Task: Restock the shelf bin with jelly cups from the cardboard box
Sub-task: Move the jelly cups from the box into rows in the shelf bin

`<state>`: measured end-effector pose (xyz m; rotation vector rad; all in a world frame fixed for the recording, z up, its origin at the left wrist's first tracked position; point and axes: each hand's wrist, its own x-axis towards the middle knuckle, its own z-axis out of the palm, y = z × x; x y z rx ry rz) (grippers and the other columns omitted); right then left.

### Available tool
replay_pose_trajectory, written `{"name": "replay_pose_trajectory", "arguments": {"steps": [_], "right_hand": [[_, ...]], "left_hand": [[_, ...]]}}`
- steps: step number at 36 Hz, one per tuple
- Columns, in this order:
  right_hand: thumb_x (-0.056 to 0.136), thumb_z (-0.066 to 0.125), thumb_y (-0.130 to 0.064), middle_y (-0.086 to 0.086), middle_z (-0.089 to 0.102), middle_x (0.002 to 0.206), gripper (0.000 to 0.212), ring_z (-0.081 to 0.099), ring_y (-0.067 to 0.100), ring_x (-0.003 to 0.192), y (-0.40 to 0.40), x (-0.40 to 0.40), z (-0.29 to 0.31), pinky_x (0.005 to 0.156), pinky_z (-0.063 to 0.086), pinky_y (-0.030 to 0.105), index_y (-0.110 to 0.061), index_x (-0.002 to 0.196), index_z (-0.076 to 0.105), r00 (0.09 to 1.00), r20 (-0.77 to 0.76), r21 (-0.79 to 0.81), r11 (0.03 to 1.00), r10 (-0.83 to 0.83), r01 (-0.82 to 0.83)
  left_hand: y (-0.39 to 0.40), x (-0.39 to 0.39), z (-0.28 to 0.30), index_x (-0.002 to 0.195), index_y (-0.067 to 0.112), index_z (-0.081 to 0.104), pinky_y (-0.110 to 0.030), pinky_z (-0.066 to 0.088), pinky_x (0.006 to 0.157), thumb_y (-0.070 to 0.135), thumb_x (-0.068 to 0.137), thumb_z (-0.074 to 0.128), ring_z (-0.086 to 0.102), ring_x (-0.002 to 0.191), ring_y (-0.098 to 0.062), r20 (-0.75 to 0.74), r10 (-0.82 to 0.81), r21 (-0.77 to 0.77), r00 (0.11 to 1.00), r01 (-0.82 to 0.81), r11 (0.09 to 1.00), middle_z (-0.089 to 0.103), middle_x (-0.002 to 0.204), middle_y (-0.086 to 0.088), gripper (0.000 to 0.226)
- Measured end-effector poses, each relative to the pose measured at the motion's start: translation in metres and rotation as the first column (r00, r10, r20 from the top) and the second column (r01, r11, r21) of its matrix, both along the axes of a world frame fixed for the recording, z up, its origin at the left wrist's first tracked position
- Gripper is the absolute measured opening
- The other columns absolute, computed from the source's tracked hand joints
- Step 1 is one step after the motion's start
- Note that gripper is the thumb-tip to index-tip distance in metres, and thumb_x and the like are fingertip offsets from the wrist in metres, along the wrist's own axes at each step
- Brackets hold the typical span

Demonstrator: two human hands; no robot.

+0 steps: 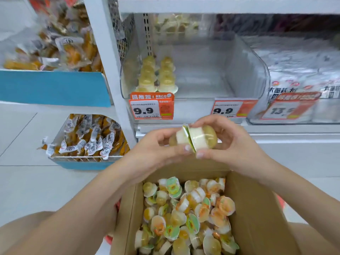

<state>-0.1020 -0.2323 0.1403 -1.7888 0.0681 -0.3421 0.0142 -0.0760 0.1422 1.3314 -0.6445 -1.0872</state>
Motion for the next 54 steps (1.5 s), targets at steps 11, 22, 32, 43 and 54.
{"name": "replay_pose_trajectory", "arguments": {"steps": [11,22,32,43,54], "right_hand": [[0.068,0.078,-0.036,-0.022,0.062,0.108,0.052,0.059,0.005,0.101,-0.011,-0.001,0.011,0.084,0.042,0.013,-0.029,0.117,0.059,0.999,-0.041,-0.242,0.970,0.003,-0.013],[0.066,0.084,-0.021,-0.017,0.062,0.110,0.060,0.059,0.007,0.103,-0.013,0.005,0.014,0.089,0.046,0.016,-0.027,0.119,0.057,0.985,-0.152,-0.212,0.971,0.078,-0.110],[0.060,0.087,-0.023,-0.006,0.067,0.095,0.051,0.064,0.006,0.083,-0.022,0.037,0.048,0.077,0.054,0.022,-0.028,0.105,0.064,0.992,0.004,-0.127,0.984,-0.124,0.123],[0.064,0.084,-0.032,-0.005,0.062,0.108,0.060,0.053,0.013,0.093,-0.078,0.175,0.060,0.077,0.037,0.024,-0.024,0.119,0.062,0.952,-0.285,-0.850,0.488,-0.111,-0.197],[0.074,0.076,-0.027,-0.008,0.060,0.124,0.051,0.054,0.012,0.108,-0.077,0.199,0.038,0.078,0.032,0.012,-0.025,0.122,0.060,0.891,-0.452,-0.809,0.402,0.042,-0.430]], "left_hand": [[-0.012,-0.011,0.004,0.118,-0.002,0.058,-0.038,0.056,0.085,-0.001,0.071,0.071,0.067,0.099,-0.029,-0.364,0.025,-0.040,0.931,-0.043,0.998,0.067,0.112,-0.021,0.048],[-0.011,-0.007,-0.002,0.104,-0.002,0.066,-0.040,0.057,0.082,0.013,0.059,0.076,0.068,0.096,-0.031,-0.450,0.055,0.001,0.892,-0.061,0.998,0.067,0.108,-0.024,0.048],[-0.001,0.026,0.026,0.119,0.016,0.058,-0.041,0.056,0.085,0.040,0.077,0.064,0.068,0.100,-0.026,-0.212,0.119,0.155,0.970,-0.087,0.984,0.067,0.117,-0.008,0.049],[0.006,0.084,0.013,0.122,0.021,0.055,-0.016,0.036,0.085,0.029,0.085,0.066,0.052,0.107,-0.008,0.807,-0.083,0.374,0.585,-0.398,0.838,0.057,0.124,0.005,0.039],[-0.005,0.093,0.010,0.110,0.022,0.064,-0.024,0.047,0.087,0.033,0.086,0.063,0.058,0.101,-0.007,0.836,-0.032,0.342,0.547,-0.476,0.810,0.064,0.110,0.008,0.026]]}}
